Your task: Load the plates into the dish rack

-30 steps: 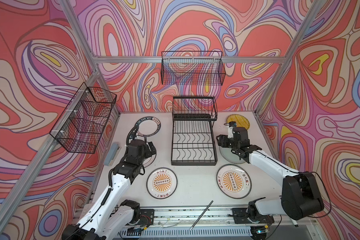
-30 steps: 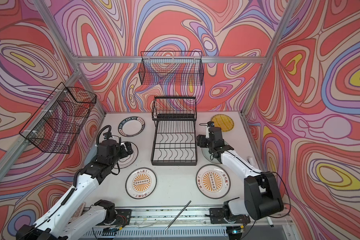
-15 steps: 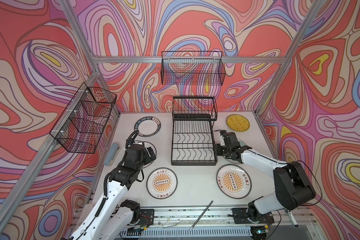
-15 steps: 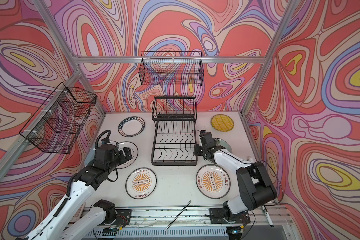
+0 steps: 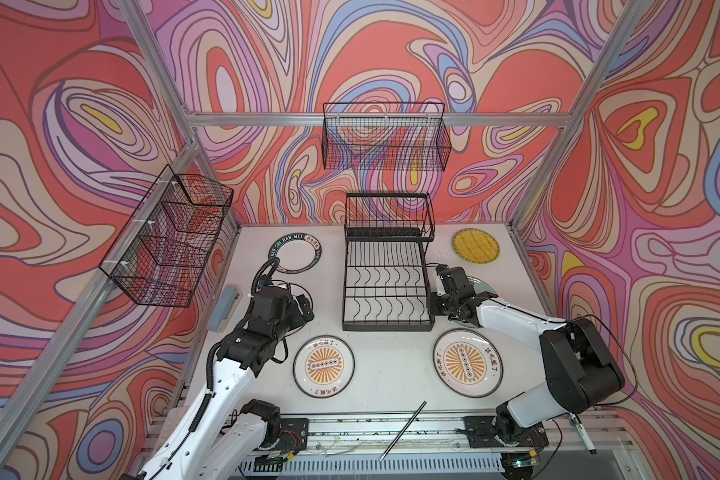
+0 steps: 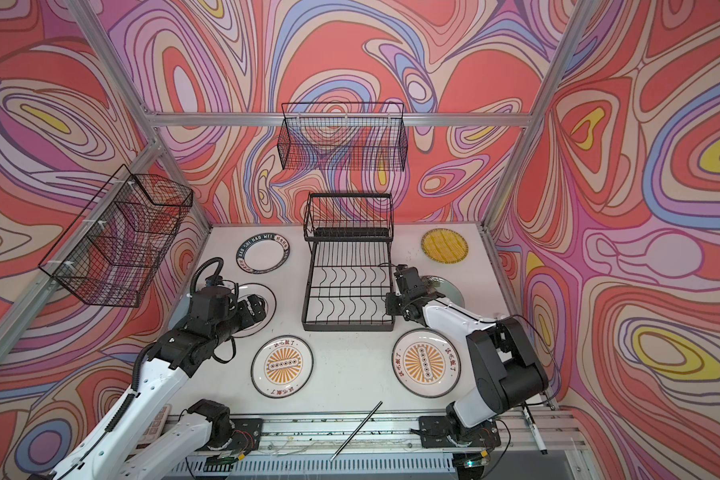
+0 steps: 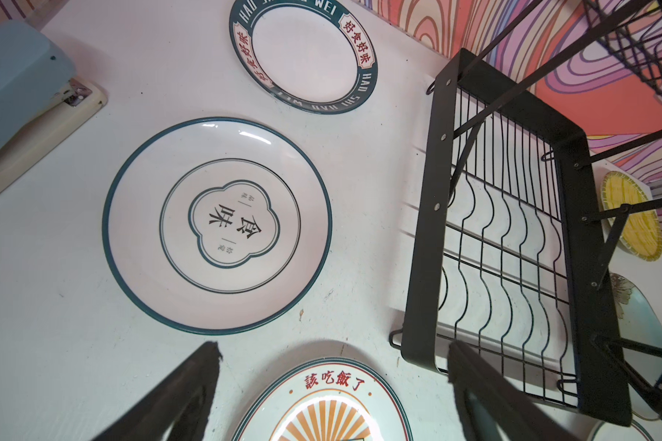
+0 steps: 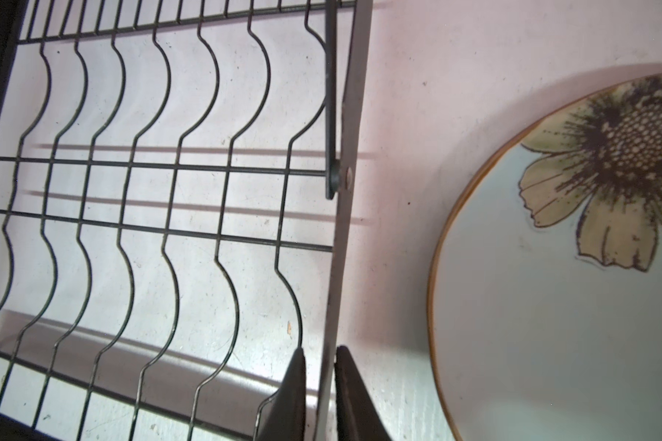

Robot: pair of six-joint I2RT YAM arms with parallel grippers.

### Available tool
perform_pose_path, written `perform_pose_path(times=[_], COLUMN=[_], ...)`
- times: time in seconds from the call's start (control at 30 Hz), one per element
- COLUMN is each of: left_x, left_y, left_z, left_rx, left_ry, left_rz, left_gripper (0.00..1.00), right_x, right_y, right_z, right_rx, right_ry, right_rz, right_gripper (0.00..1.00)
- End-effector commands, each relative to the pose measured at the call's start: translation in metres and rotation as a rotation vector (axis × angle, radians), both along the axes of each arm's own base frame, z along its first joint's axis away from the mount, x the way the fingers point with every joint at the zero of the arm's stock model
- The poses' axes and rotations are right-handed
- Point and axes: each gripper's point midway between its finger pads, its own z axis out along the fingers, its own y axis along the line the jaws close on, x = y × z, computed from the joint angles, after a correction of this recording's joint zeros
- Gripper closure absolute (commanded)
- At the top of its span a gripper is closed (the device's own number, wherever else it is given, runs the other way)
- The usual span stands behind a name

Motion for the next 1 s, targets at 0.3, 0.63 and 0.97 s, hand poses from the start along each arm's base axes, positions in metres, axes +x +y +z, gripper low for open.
perform_pose_path(times=[0.3, 0.63, 0.97], left_x=[-0.002, 0.0, 0.003], left_y=[-0.007, -0.011, -0.012], left_z=[-0.004, -0.001, -0.002], left_rx=[-0.011, -0.016, -0.013], left_ry=[0.032, 0.026, 0.028], left_rz=[-0.038, -0.061, -0.064], left_gripper=[0.08, 0.09, 0.09], right_x=[0.016, 0.018, 0.018], right_y=[0.012, 0.025, 0.029], right_z=[0.014, 0.016, 0.014], right_rx=[-0.03, -0.004, 0.007], right_ry=[-0.077, -0.087, -0.076], right_rz=[0.097, 0.179, 0.197], right_gripper=[0.95, 0.97, 0.97])
